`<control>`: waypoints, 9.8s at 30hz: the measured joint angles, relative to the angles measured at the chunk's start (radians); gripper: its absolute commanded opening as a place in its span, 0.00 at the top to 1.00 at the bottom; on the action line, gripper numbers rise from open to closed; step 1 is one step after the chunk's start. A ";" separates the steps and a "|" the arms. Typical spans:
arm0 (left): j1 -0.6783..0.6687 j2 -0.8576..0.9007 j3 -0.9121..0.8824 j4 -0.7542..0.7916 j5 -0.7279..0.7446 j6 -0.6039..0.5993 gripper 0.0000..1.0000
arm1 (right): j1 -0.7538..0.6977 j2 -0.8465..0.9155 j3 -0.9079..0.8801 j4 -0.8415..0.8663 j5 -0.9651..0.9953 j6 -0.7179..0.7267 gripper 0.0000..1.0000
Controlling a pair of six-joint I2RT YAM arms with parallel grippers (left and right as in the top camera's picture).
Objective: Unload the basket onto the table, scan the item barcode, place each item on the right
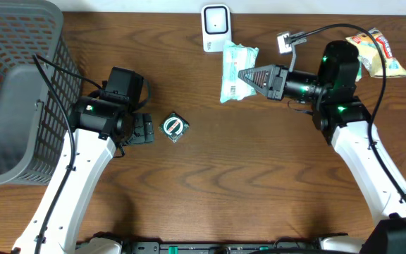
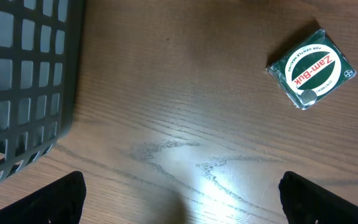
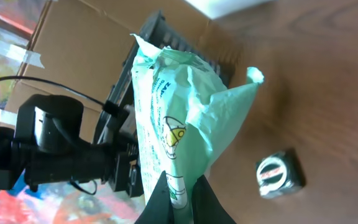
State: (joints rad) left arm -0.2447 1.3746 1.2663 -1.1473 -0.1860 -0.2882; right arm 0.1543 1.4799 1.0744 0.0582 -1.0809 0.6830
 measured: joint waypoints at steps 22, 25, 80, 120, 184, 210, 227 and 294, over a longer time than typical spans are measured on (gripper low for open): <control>0.000 0.000 0.000 0.000 0.000 0.000 0.02 | 0.080 0.000 0.000 -0.132 0.118 0.008 0.99; 0.000 0.000 0.000 0.000 0.000 0.000 0.02 | 0.080 0.000 0.000 -0.140 0.137 -0.003 0.98; 0.000 0.000 0.000 0.000 0.000 0.000 0.02 | 0.351 0.324 0.077 -0.786 1.587 -0.268 0.99; 0.000 0.000 0.000 0.000 0.000 0.000 0.02 | -0.198 0.380 0.250 -0.929 0.729 -0.614 0.32; 0.000 0.000 0.000 0.000 0.000 0.000 0.02 | 0.272 0.505 0.598 -1.217 1.316 -0.440 0.61; 0.000 0.000 0.000 0.000 0.000 0.000 0.02 | 0.183 0.505 0.289 -0.980 1.135 -0.563 0.99; 0.000 0.000 0.000 0.000 0.000 0.000 0.02 | 0.183 0.516 0.710 -0.600 1.035 -0.422 0.99; 0.000 0.000 0.000 0.000 0.000 0.000 0.02 | -0.305 0.842 1.189 -1.158 1.467 -0.584 0.01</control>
State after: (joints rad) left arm -0.2447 1.3746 1.2663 -1.1477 -0.1860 -0.2882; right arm -0.1509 2.3222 2.2635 -1.1000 0.3862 0.0994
